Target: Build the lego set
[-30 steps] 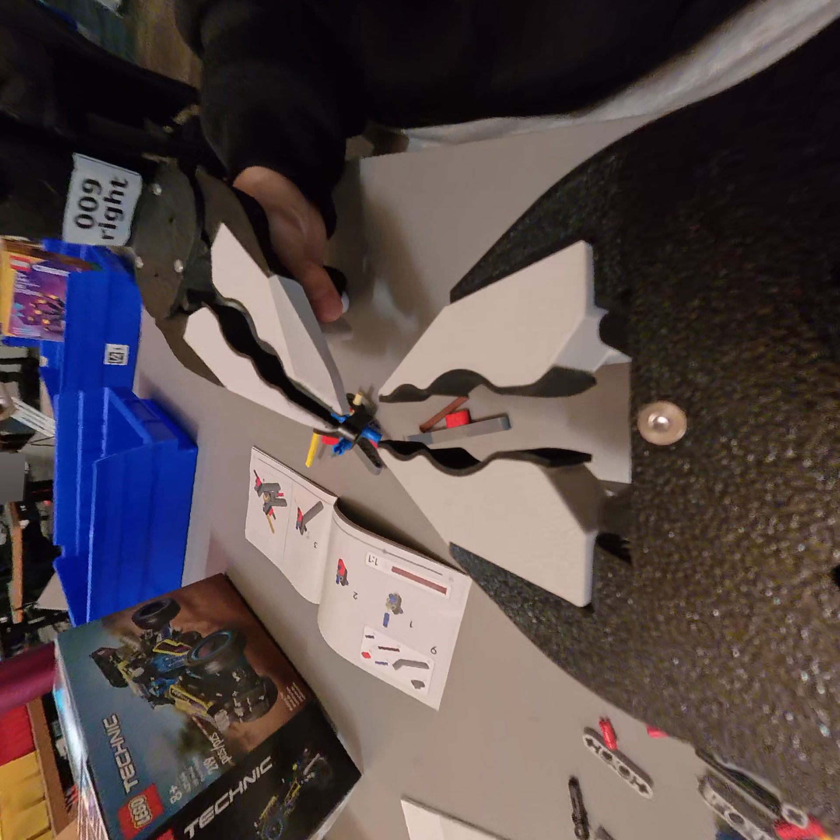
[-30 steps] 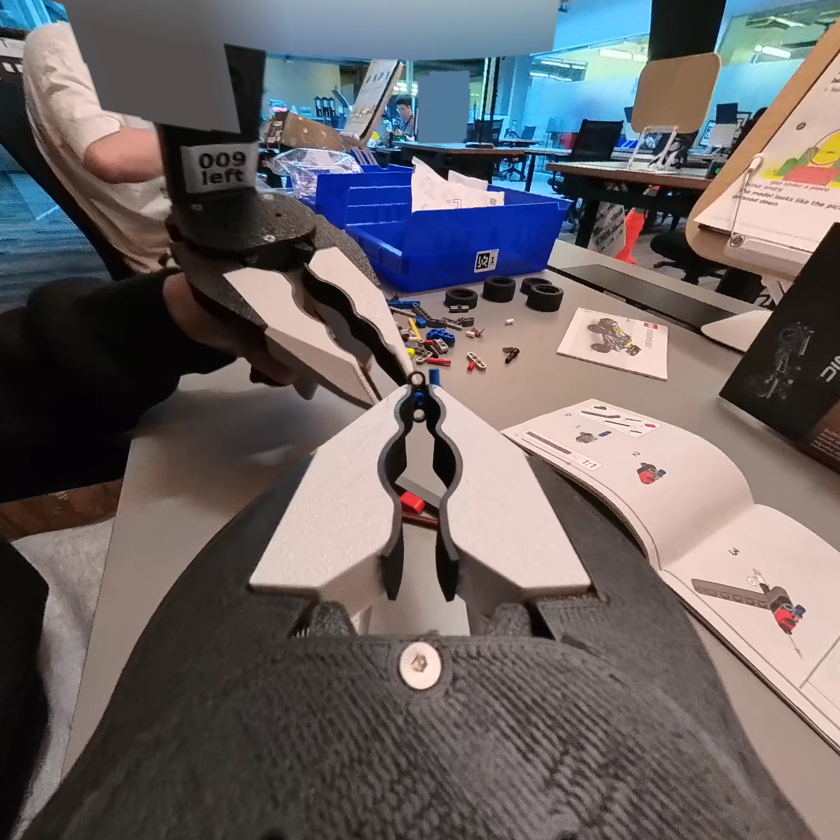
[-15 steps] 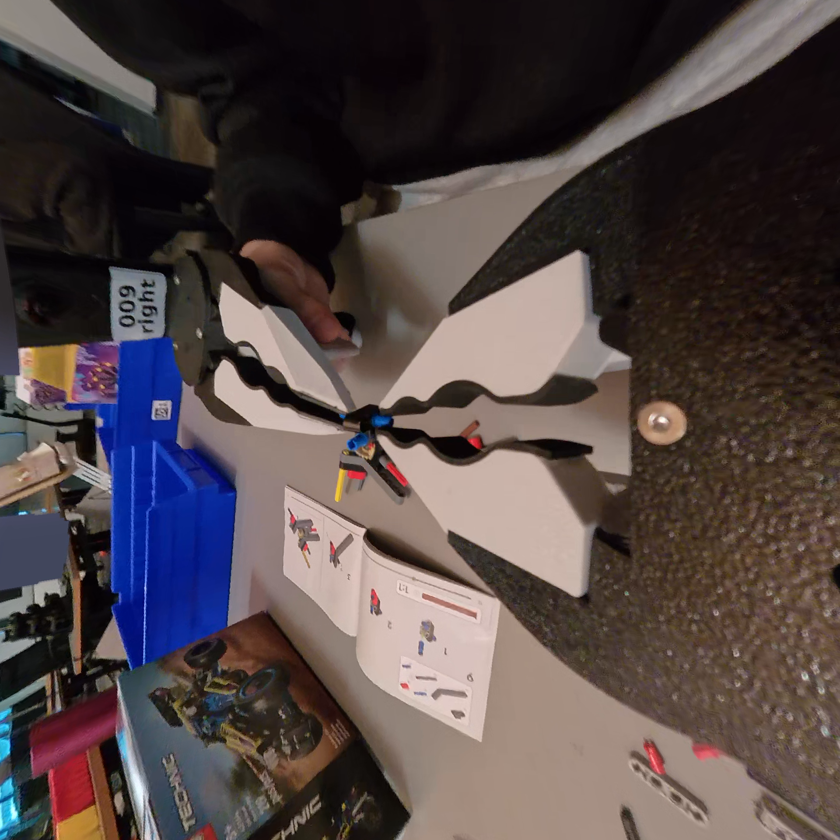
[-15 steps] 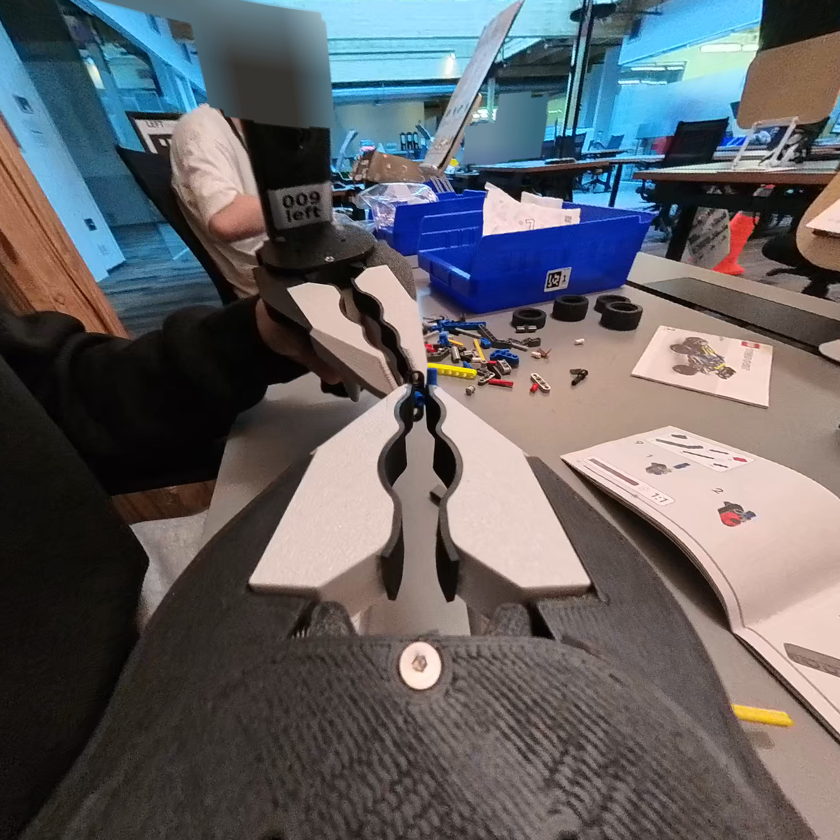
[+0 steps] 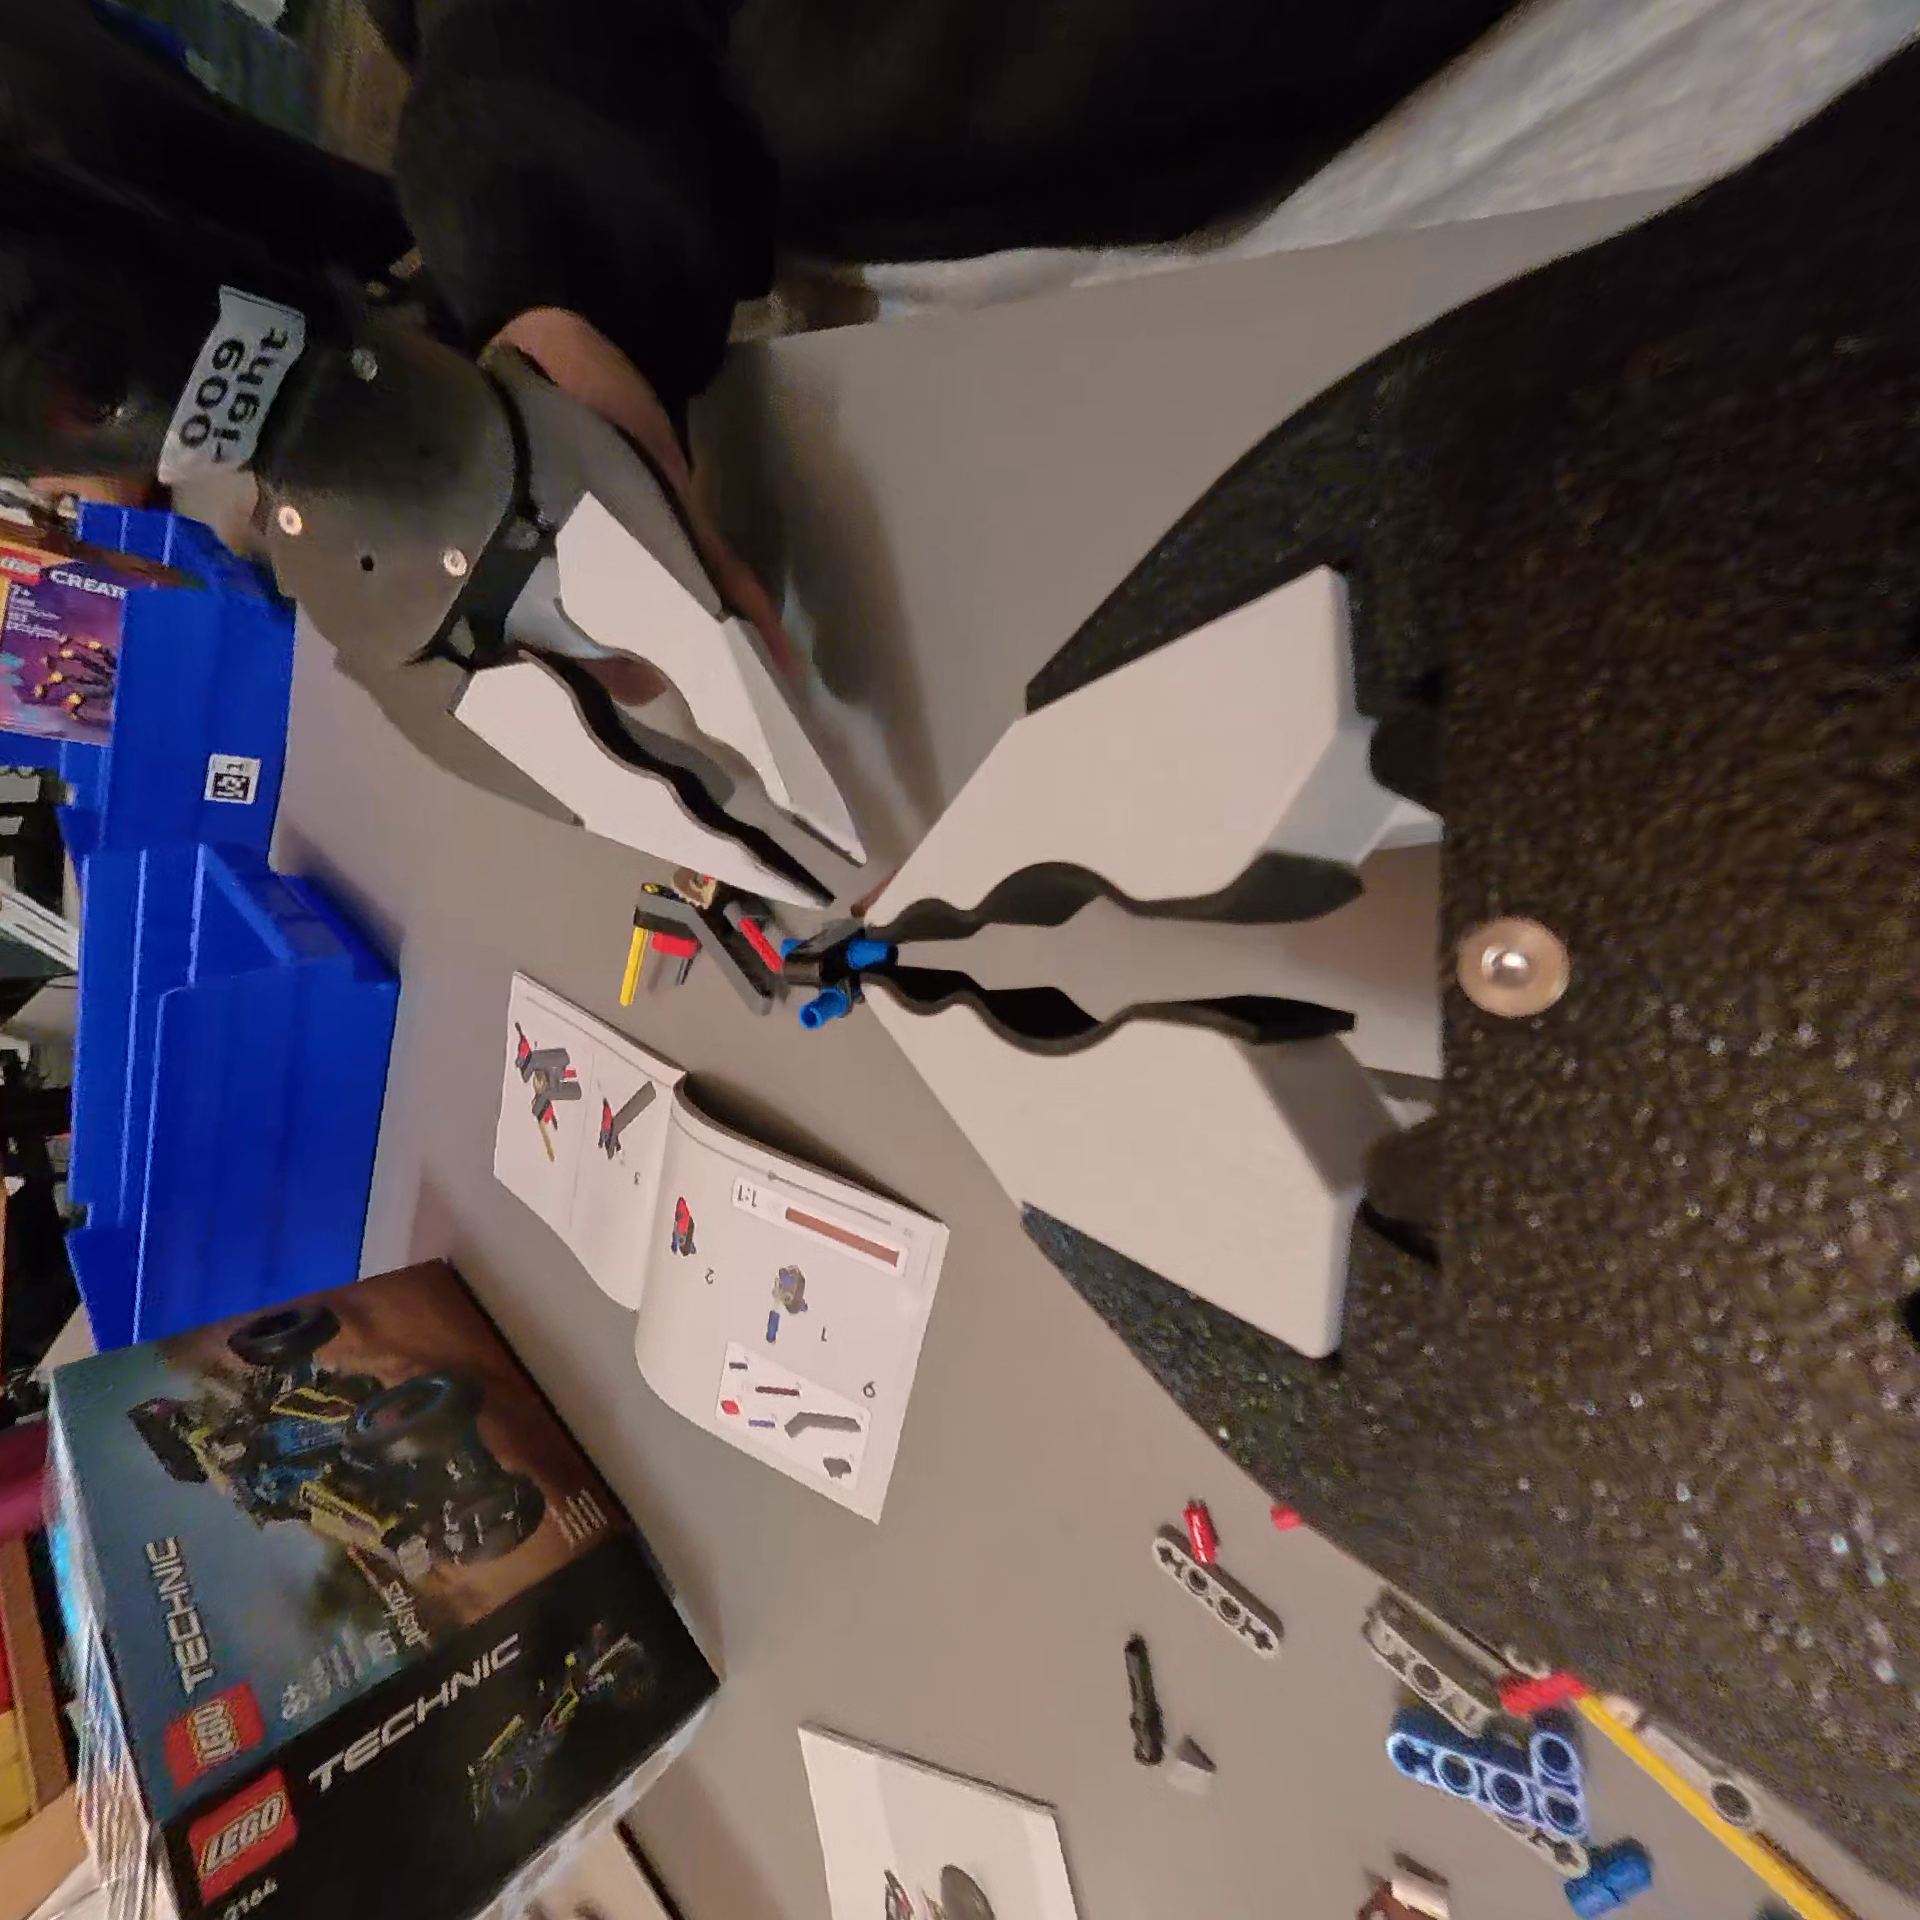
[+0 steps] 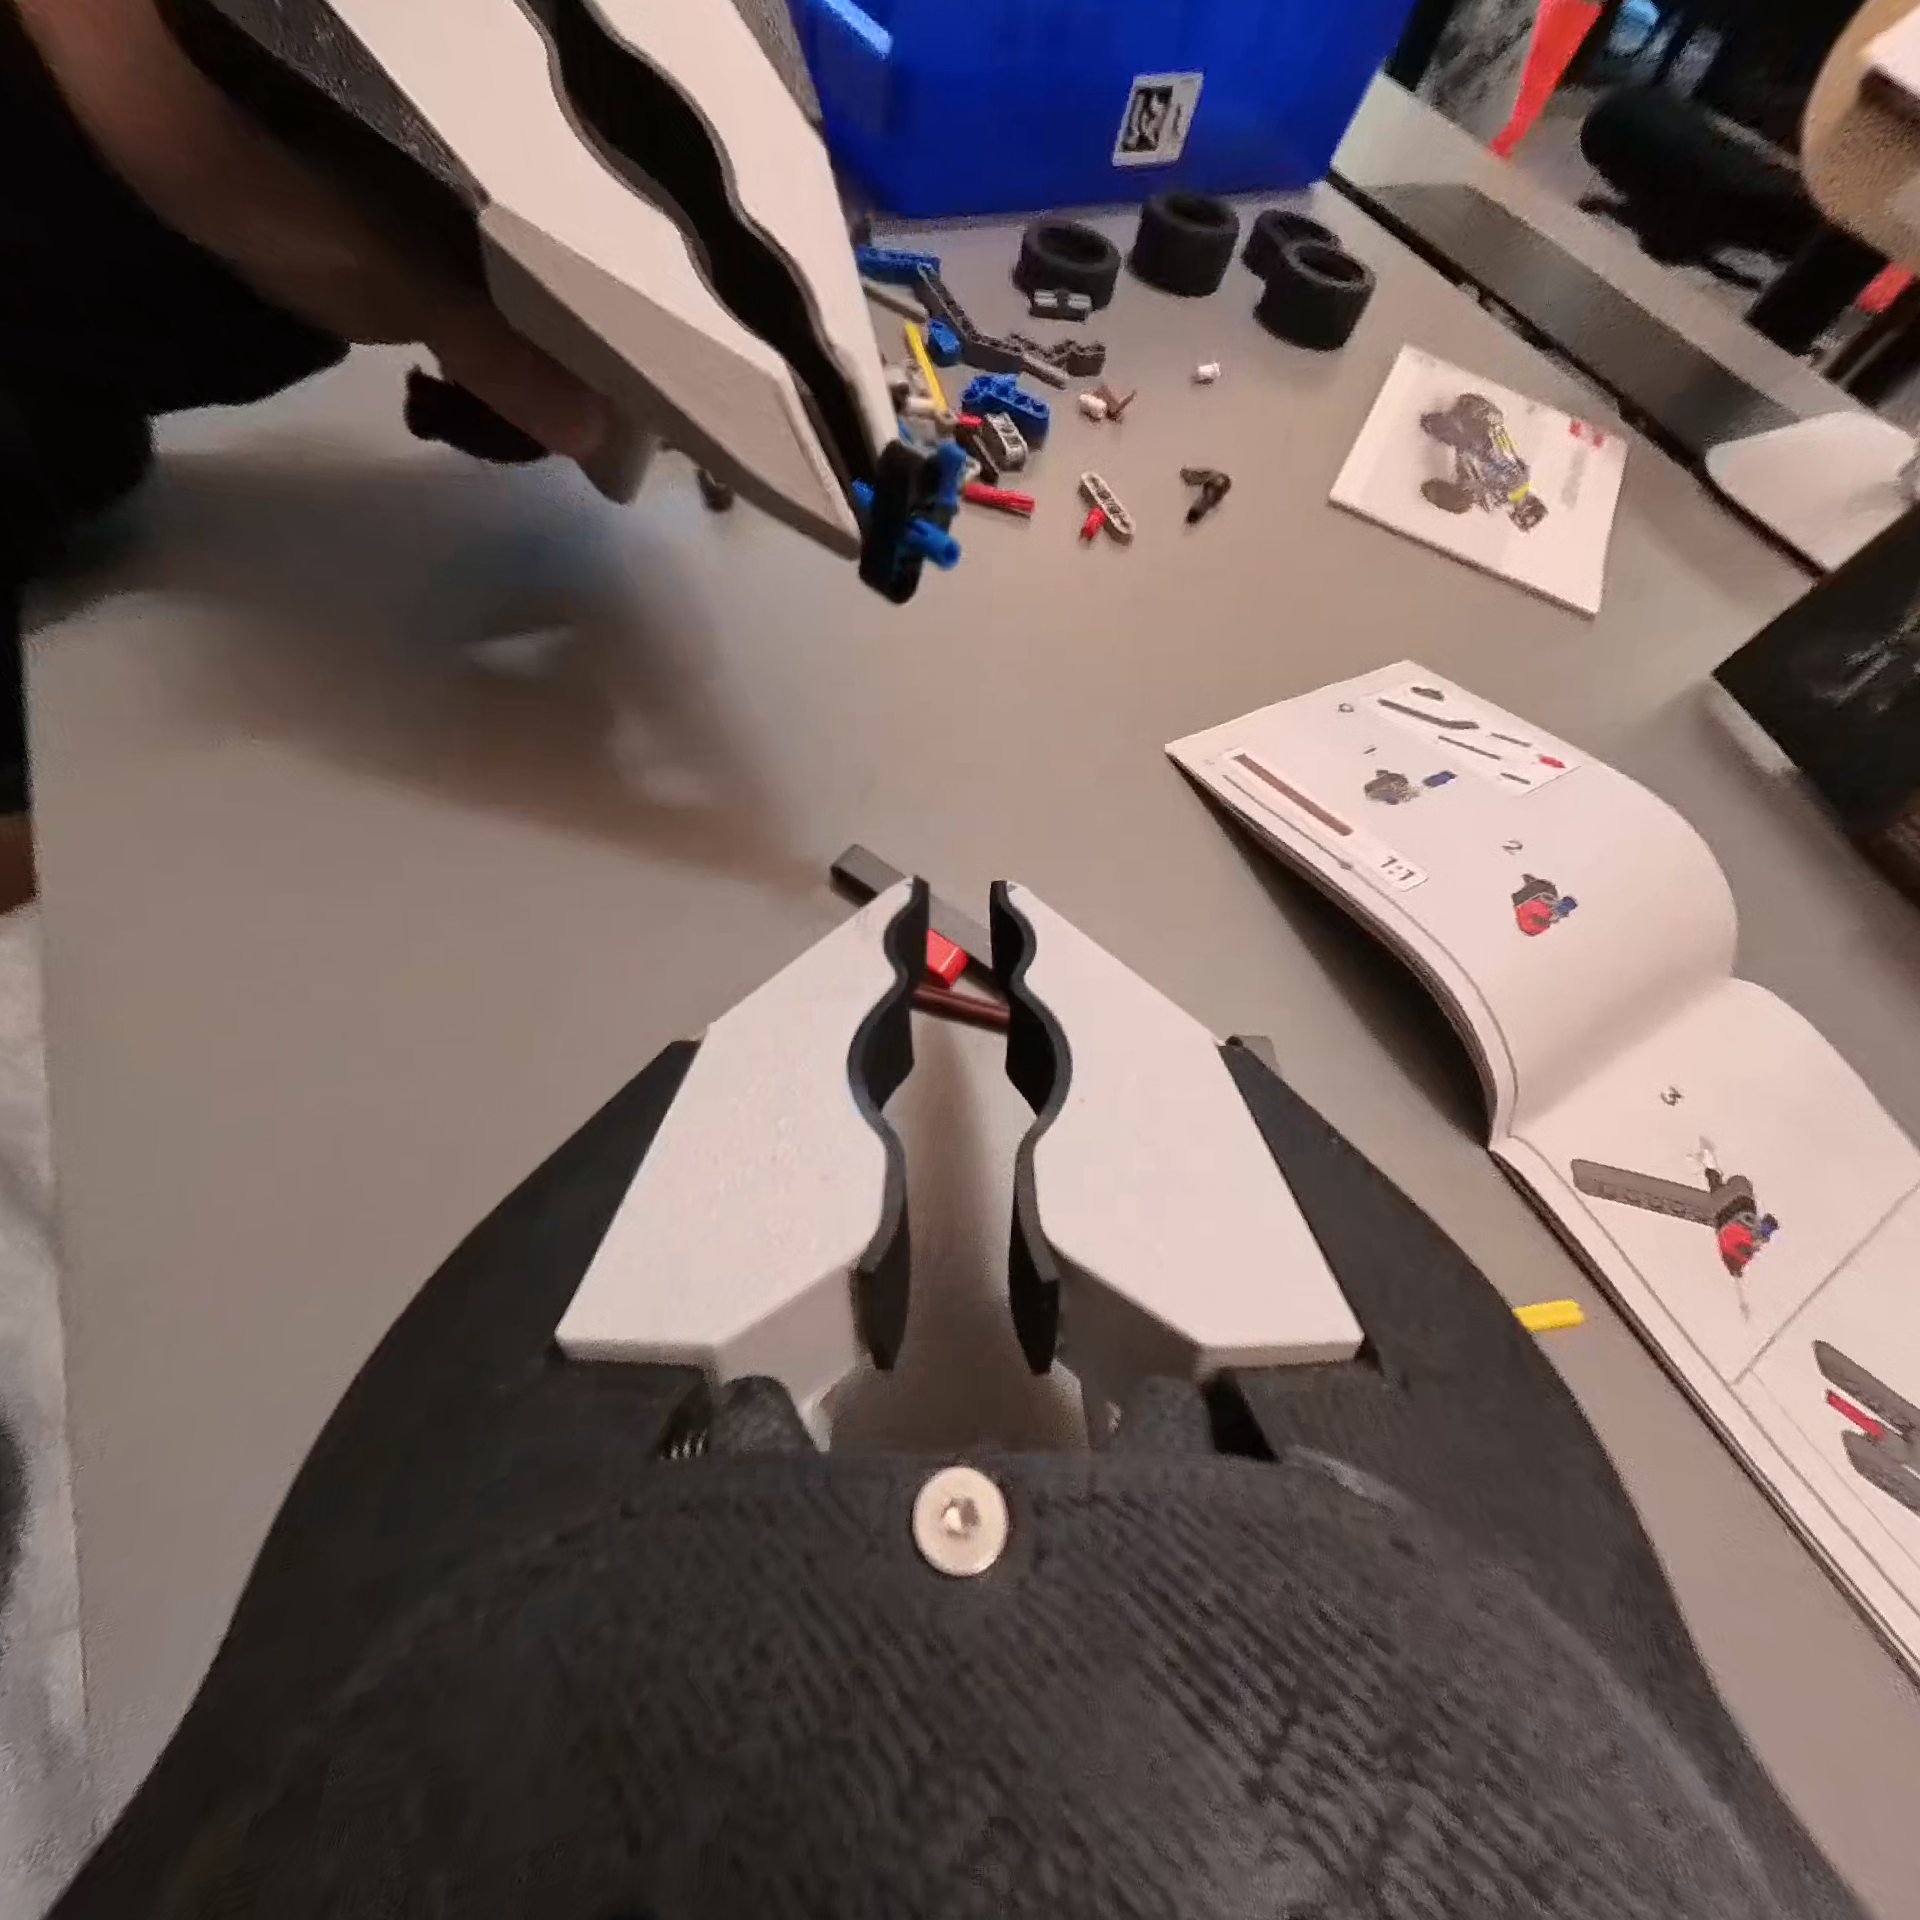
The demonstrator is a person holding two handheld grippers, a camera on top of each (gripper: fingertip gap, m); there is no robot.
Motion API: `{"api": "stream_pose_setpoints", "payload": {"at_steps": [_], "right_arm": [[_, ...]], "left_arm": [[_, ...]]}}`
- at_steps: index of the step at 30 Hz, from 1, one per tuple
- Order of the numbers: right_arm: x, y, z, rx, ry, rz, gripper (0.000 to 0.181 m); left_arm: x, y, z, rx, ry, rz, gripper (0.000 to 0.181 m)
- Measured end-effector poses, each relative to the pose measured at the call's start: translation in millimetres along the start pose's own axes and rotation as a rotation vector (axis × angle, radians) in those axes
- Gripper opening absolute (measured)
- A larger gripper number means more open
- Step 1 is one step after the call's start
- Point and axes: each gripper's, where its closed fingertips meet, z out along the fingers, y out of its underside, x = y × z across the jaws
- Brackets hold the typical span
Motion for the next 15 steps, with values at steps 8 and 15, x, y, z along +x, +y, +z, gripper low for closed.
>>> {"api": "stream_pose_setpoints", "payload": {"at_steps": [8,15], "right_arm": [[-1,18,10,-0.138,0.047,0.032,0.014],[-10,26,16,-0.212,0.039,-0.033,0.014]], "left_arm": [[-4,2,-7,0.003,-0.009,-0.001,0.002],[1,4,-5,0.006,0.03,0.005,0.002]]}}
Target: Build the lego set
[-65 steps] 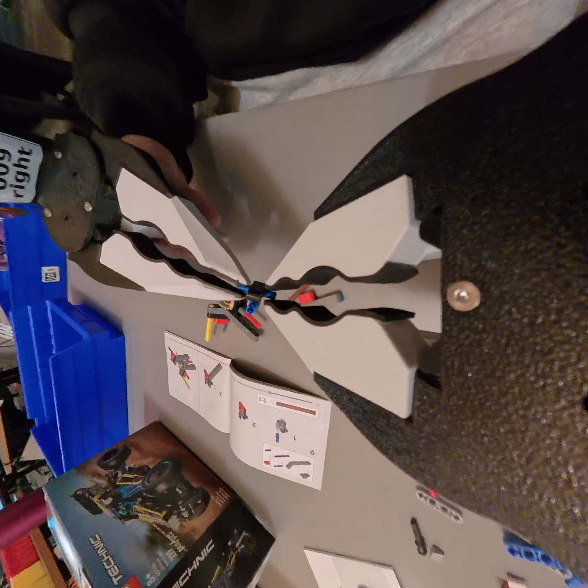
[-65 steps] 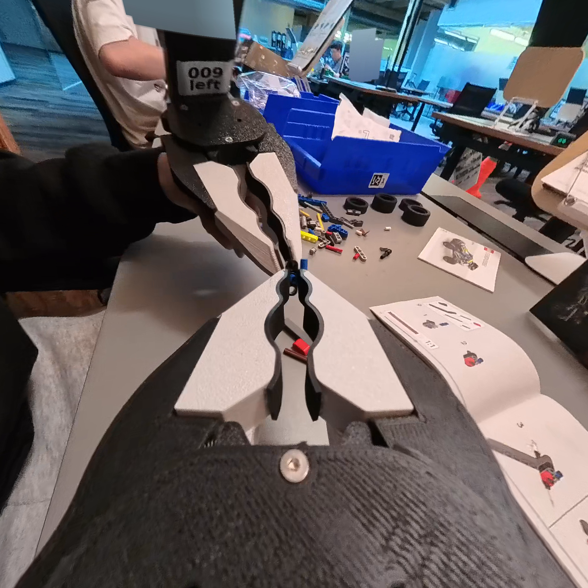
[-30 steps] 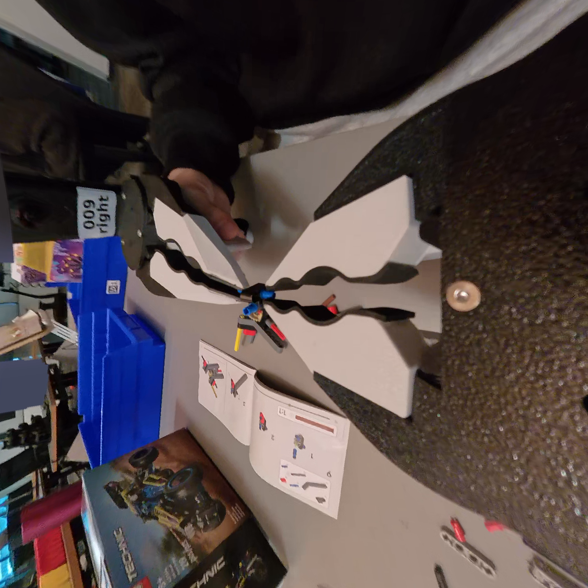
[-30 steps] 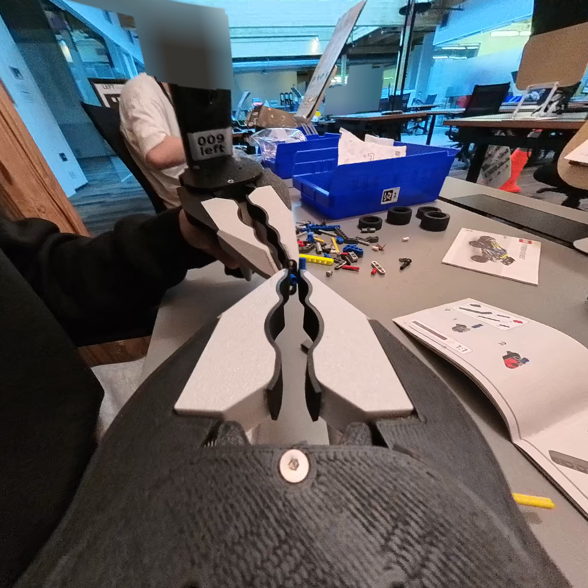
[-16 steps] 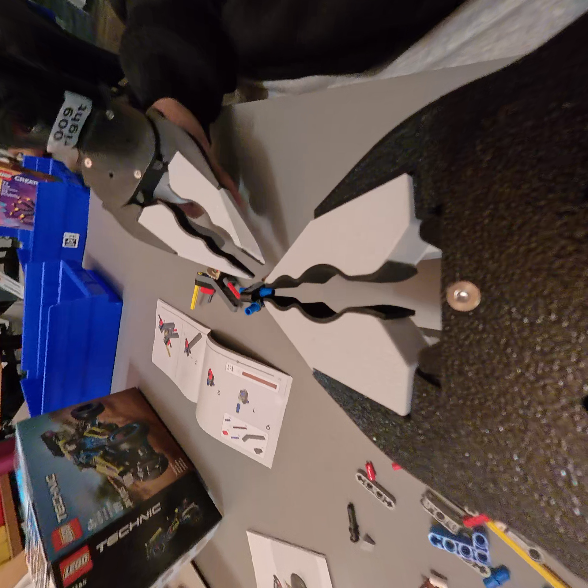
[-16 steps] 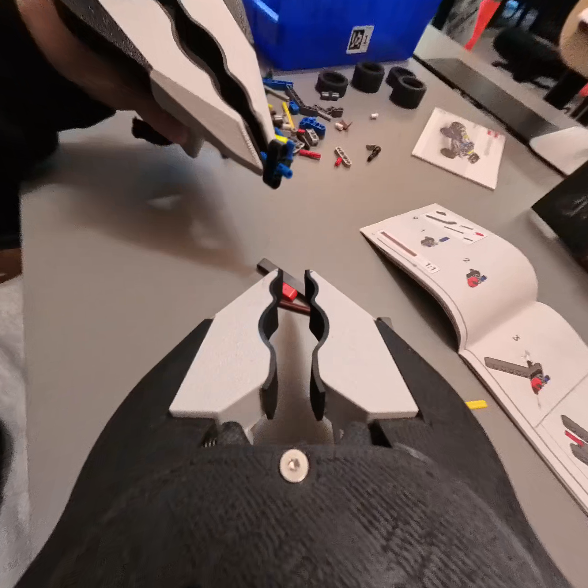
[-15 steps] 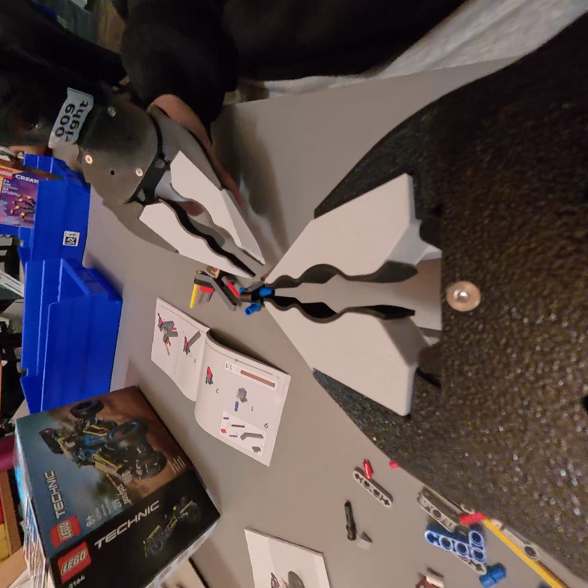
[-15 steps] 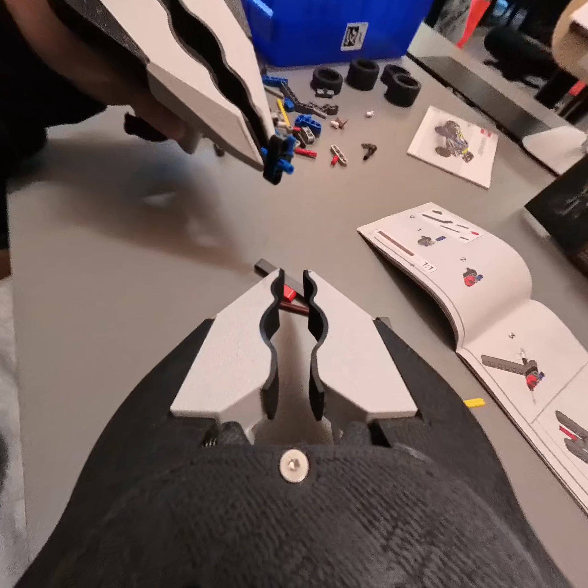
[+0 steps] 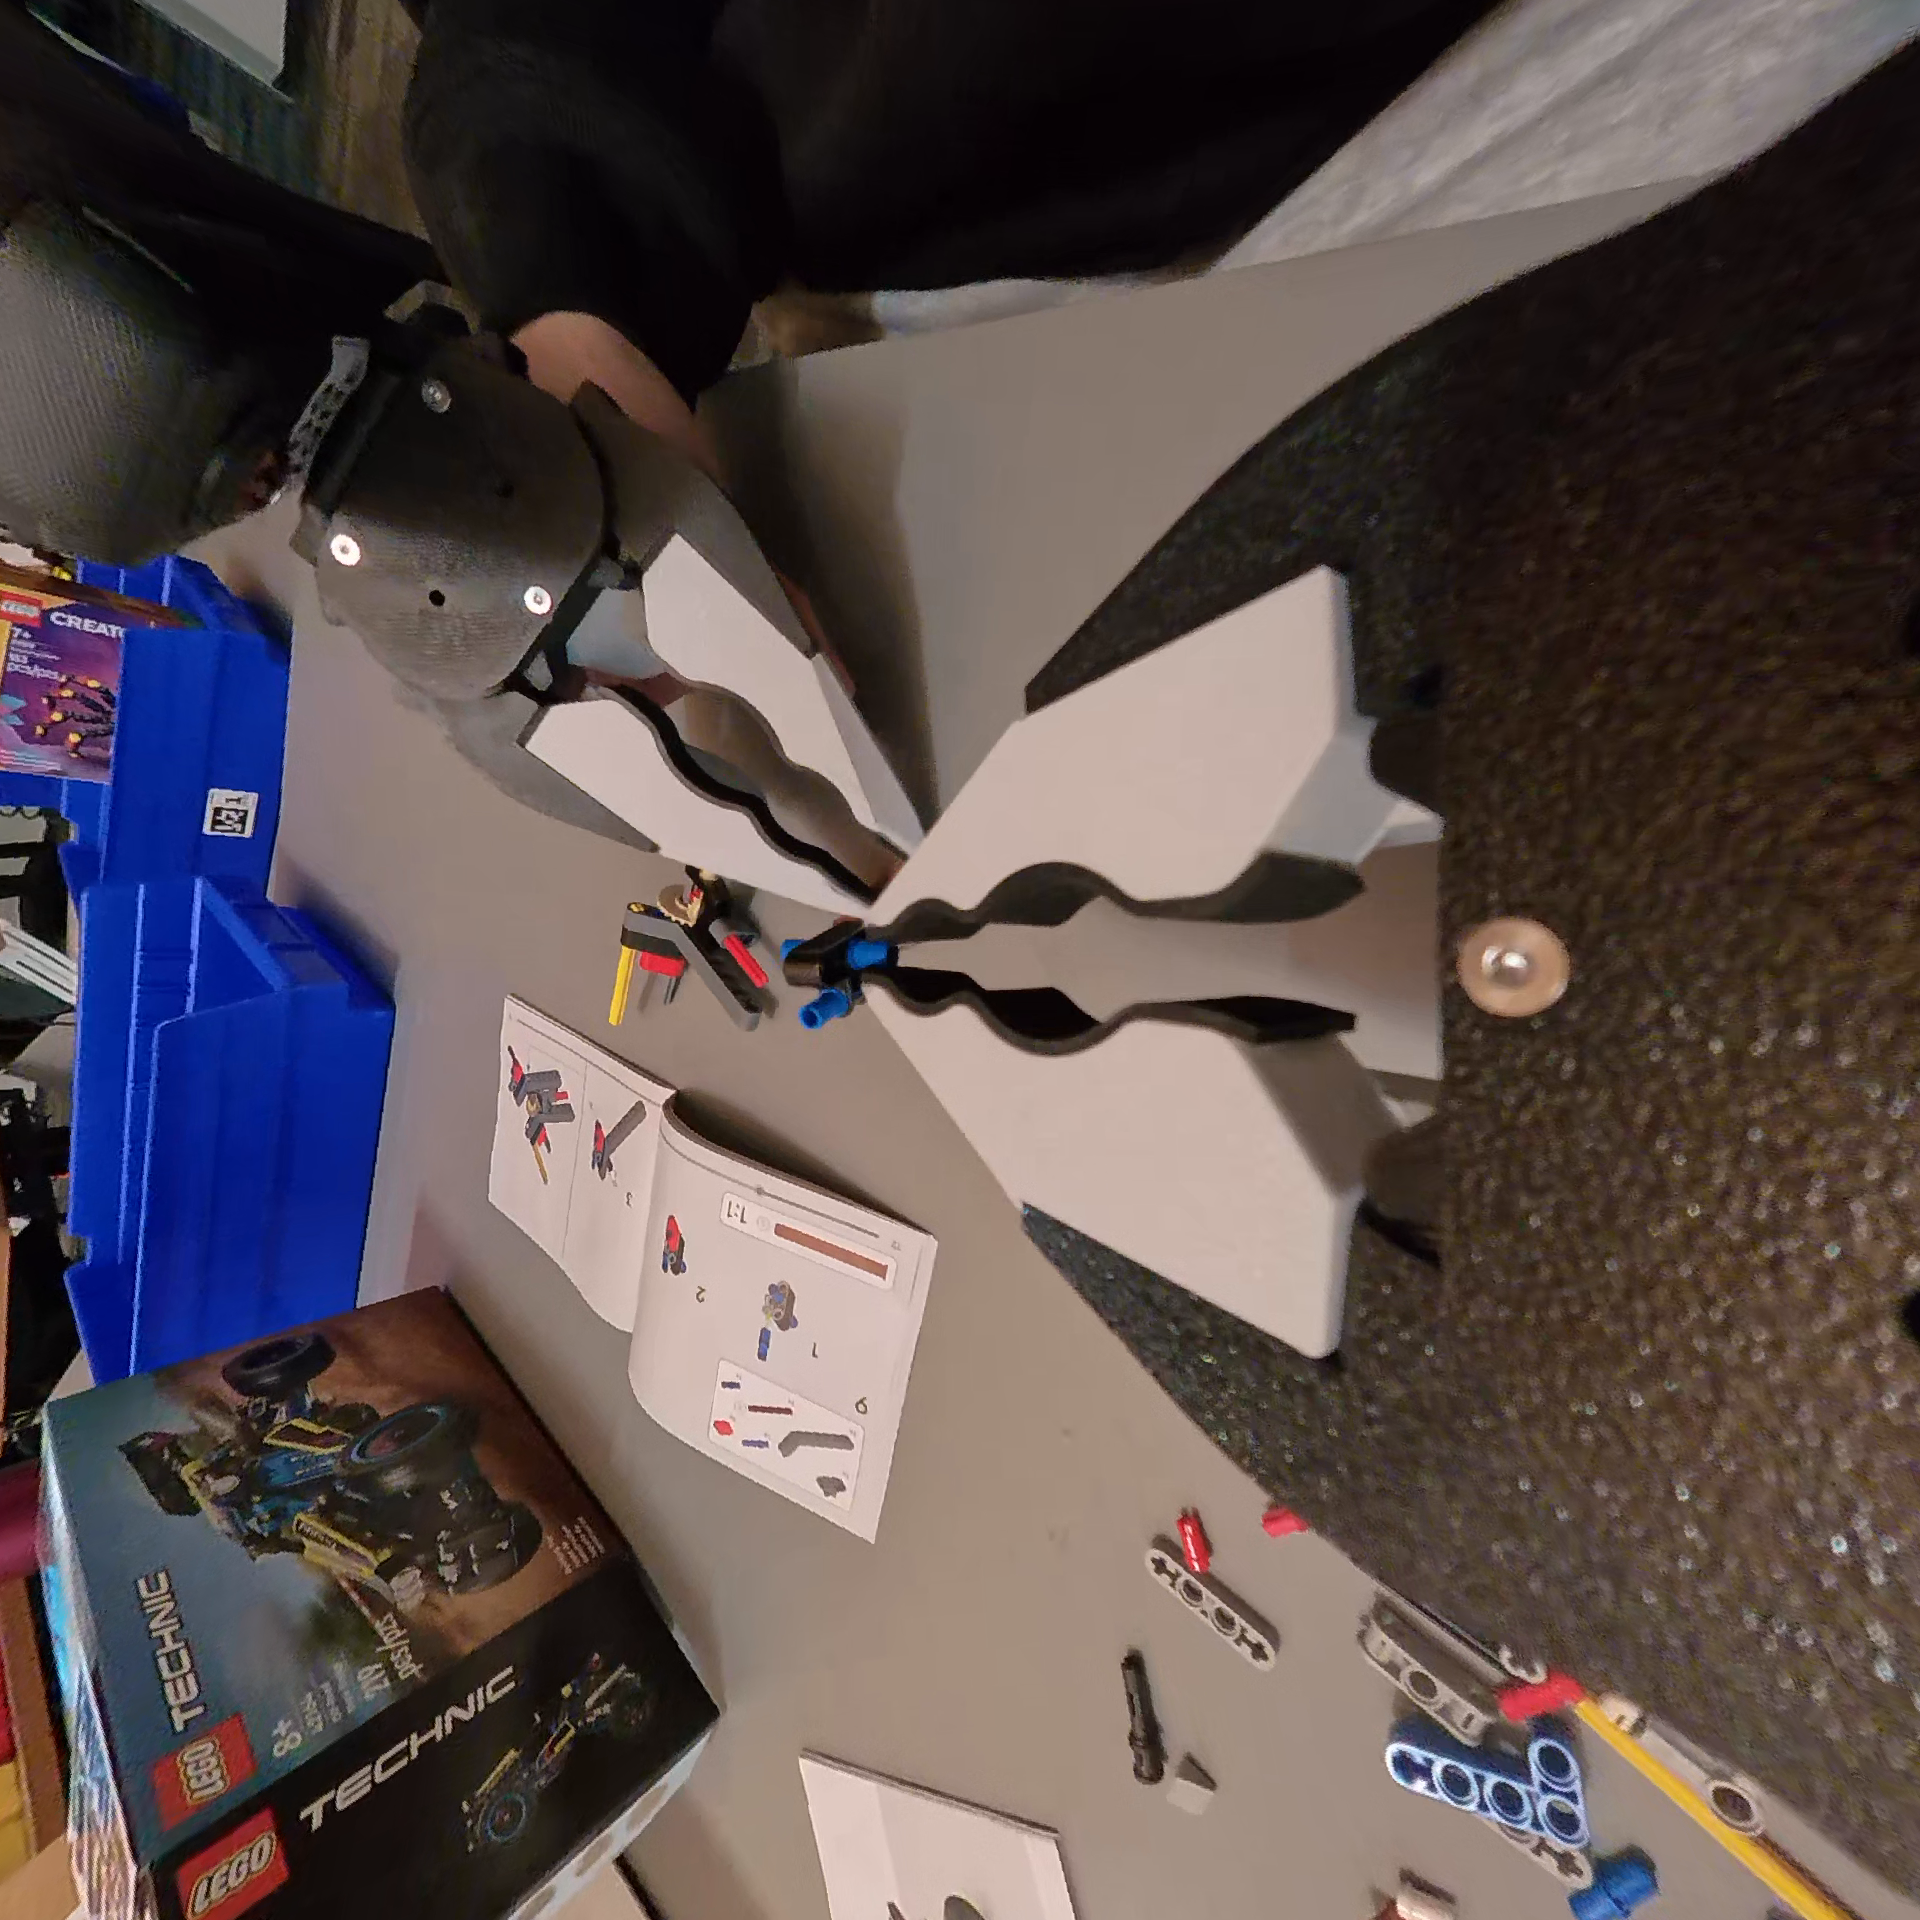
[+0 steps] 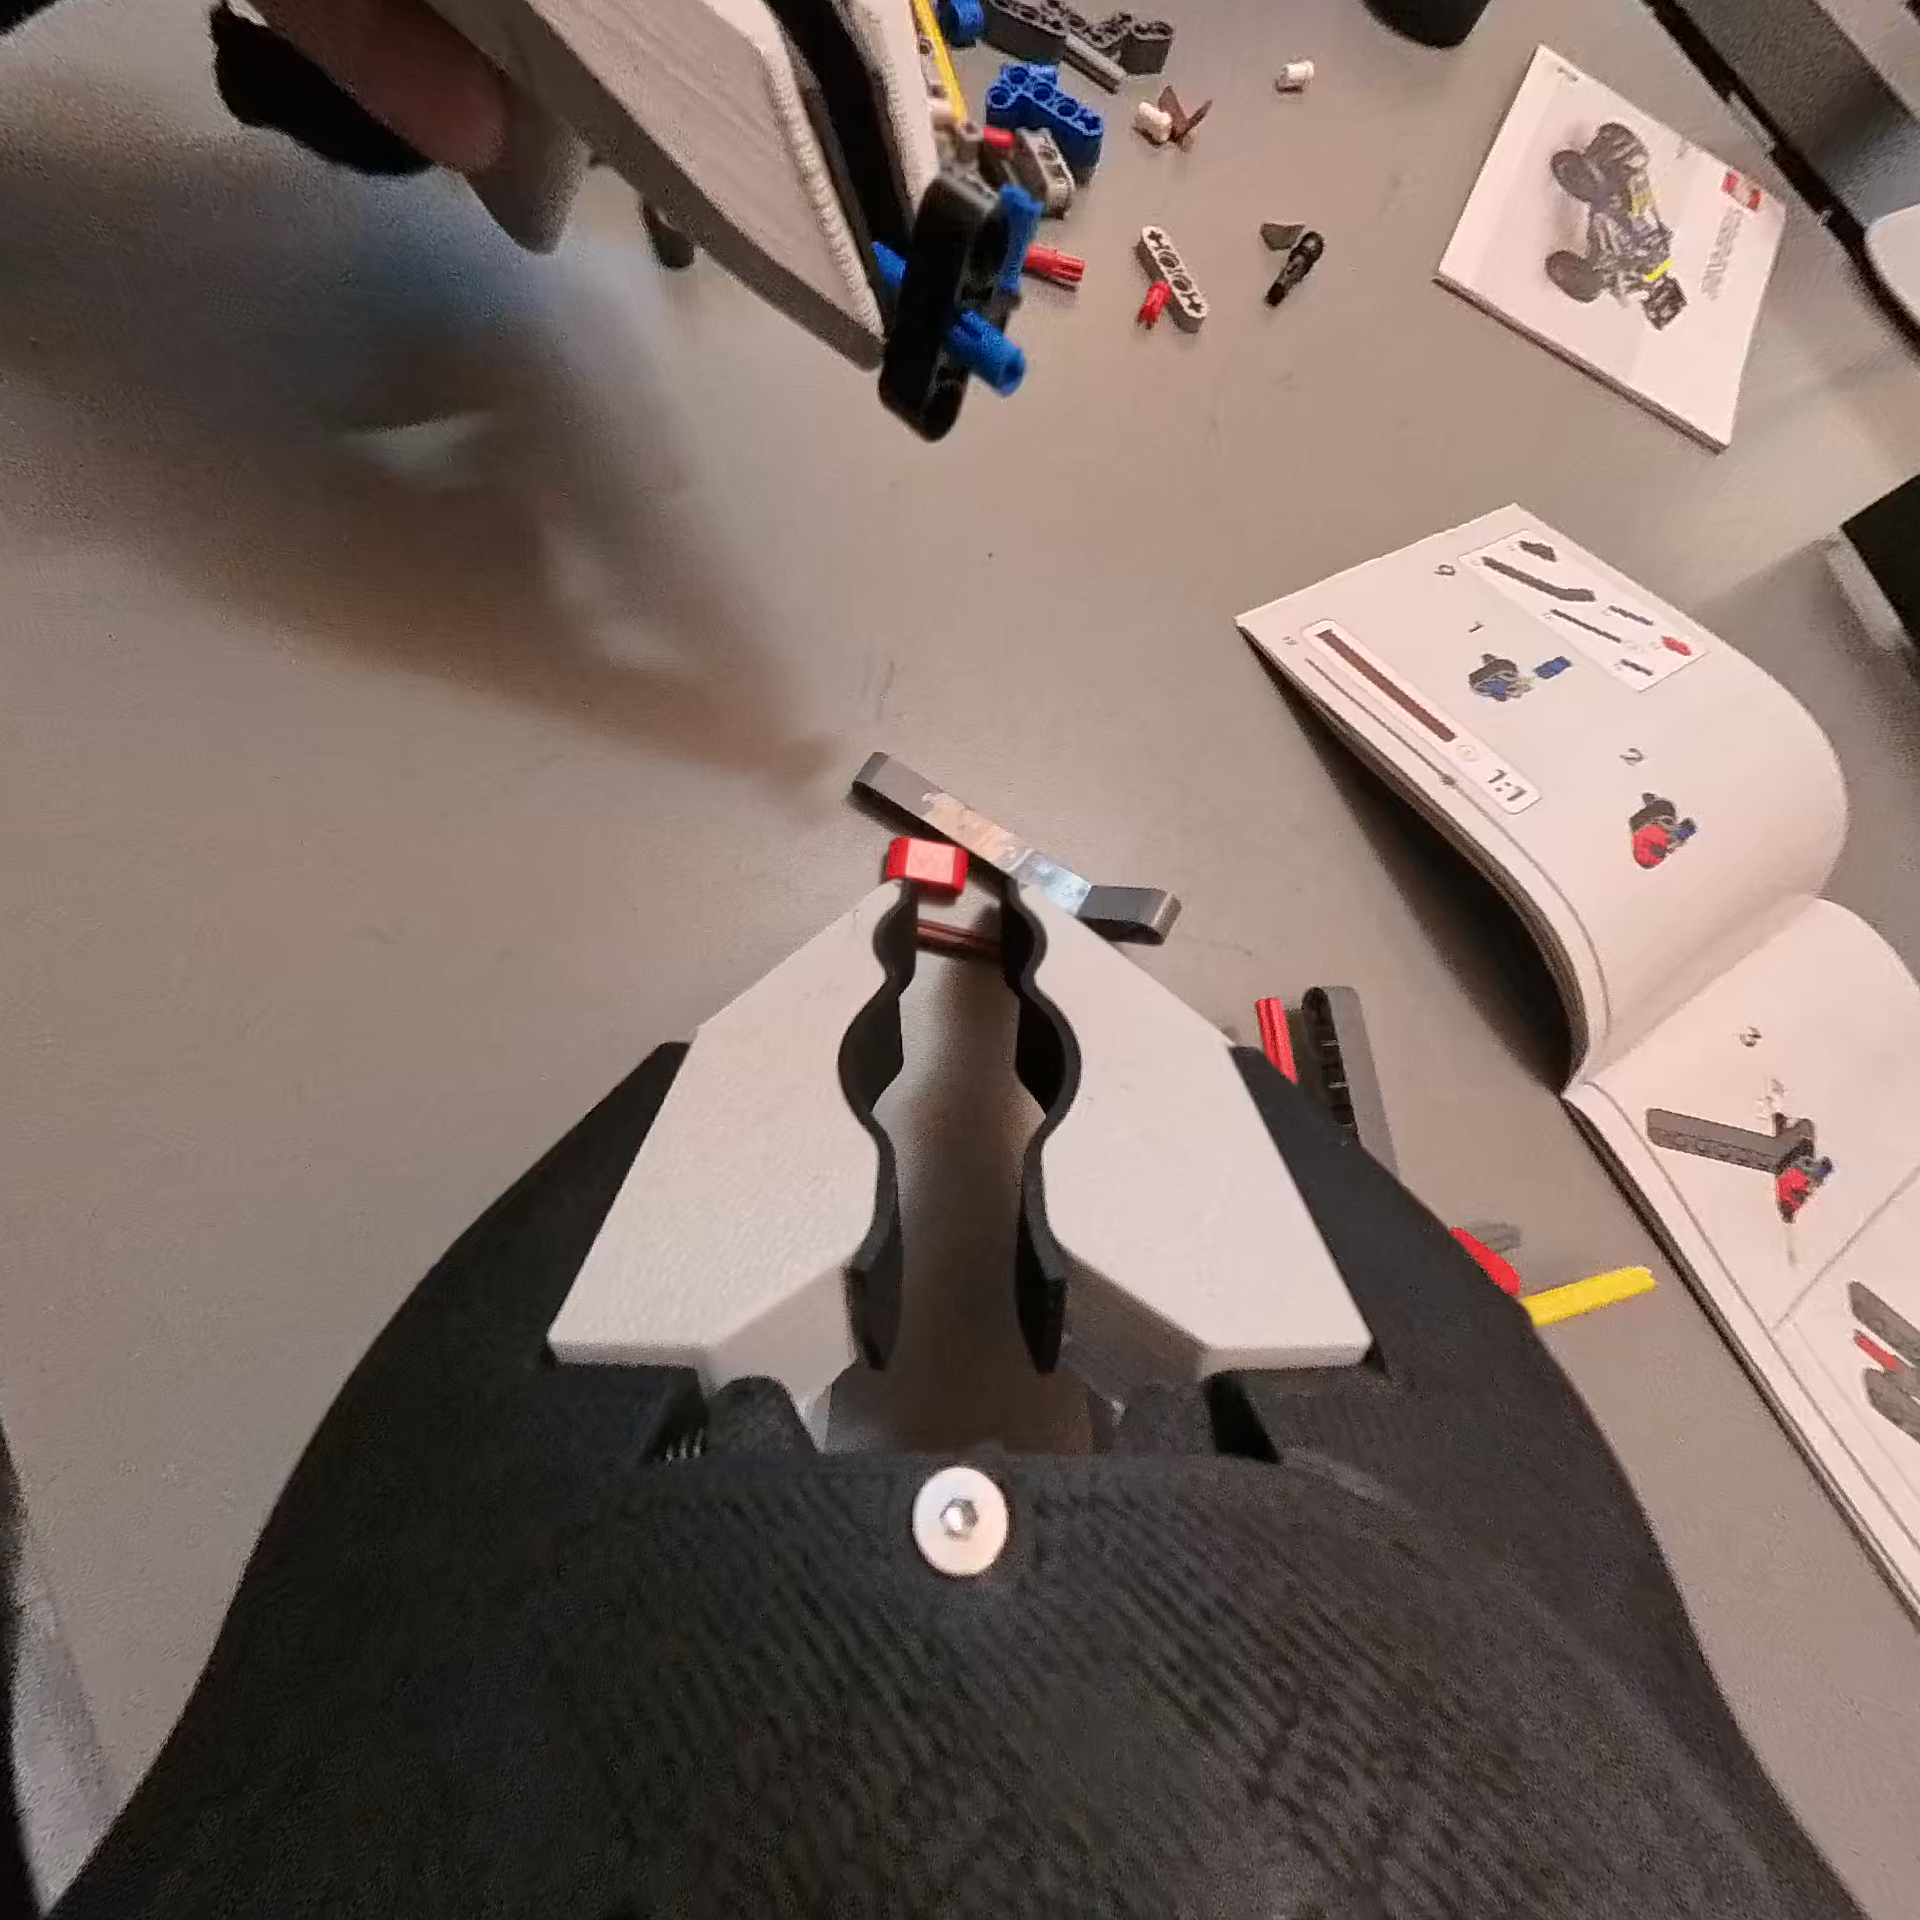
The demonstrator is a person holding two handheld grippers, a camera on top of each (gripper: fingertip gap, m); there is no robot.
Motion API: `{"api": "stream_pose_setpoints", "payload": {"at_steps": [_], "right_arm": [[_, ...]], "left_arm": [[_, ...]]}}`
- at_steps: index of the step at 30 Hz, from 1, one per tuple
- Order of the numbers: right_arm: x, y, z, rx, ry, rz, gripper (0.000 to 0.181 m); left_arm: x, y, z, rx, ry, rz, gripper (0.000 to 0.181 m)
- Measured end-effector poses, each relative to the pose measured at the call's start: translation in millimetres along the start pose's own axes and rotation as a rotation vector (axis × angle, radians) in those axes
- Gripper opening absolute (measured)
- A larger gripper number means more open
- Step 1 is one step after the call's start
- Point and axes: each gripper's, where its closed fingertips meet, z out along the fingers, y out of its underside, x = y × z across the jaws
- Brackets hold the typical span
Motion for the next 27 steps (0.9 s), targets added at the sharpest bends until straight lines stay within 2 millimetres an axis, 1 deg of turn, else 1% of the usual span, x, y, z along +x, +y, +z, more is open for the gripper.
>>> {"api": "stream_pose_setpoints", "payload": {"at_steps": [2,5,8,10,11,13,16,17,18,19,21,24,27], "right_arm": [[-5,0,0,-0.009,-0.029,-0.018,0.006],[-18,-2,-2,-0.025,-0.092,-0.064,0.006],[-20,-5,-1,-0.026,-0.074,-0.141,0.014],[-21,-7,-2,-0.026,-0.075,-0.183,0.023],[-24,-7,-3,-0.024,-0.086,-0.212,0.023],[-23,-6,-4,-0.033,-0.095,-0.246,0.021],[-30,-7,-3,-0.016,-0.174,-0.285,0.014],[-35,-6,-3,-0.009,-0.211,-0.315,0.009],[-34,-7,-2,-0.003,-0.21,-0.334,0.01],[-32,-9,-1,-0.001,-0.199,-0.339,0.012],[-40,-6,-1,-0.03,-0.263,-0.333,0.014],[-46,-7,-3,-0.065,-0.284,-0.314,0.018],[-45,-13,-4,-0.048,-0.243,-0.312,0.023]], "left_arm": [[3,2,0,-0.01,0.015,0.004,0.002],[2,3,-3,-0.014,0.018,0.005,0.002],[1,1,-7,0.003,0.024,-0.006,0.002],[2,2,-8,-0.001,0.031,-0.01,0.002],[2,3,-8,-0.003,0.03,-0.006,0.002],[3,2,-9,0.0,0.035,0.002,0.002],[6,-1,-10,0.007,0.046,0.012,0.002],[7,-1,-10,0.007,0.05,0.014,0.002],[7,-1,-10,0.006,0.05,0.016,0.002],[7,-1,-10,0.005,0.049,0.016,0.002],[7,-1,-12,0.006,0.052,0.015,0.002],[5,-2,-15,0.009,0.041,0.017,0.002],[2,-3,-19,0.016,0.026,0.02,0.002]]}}
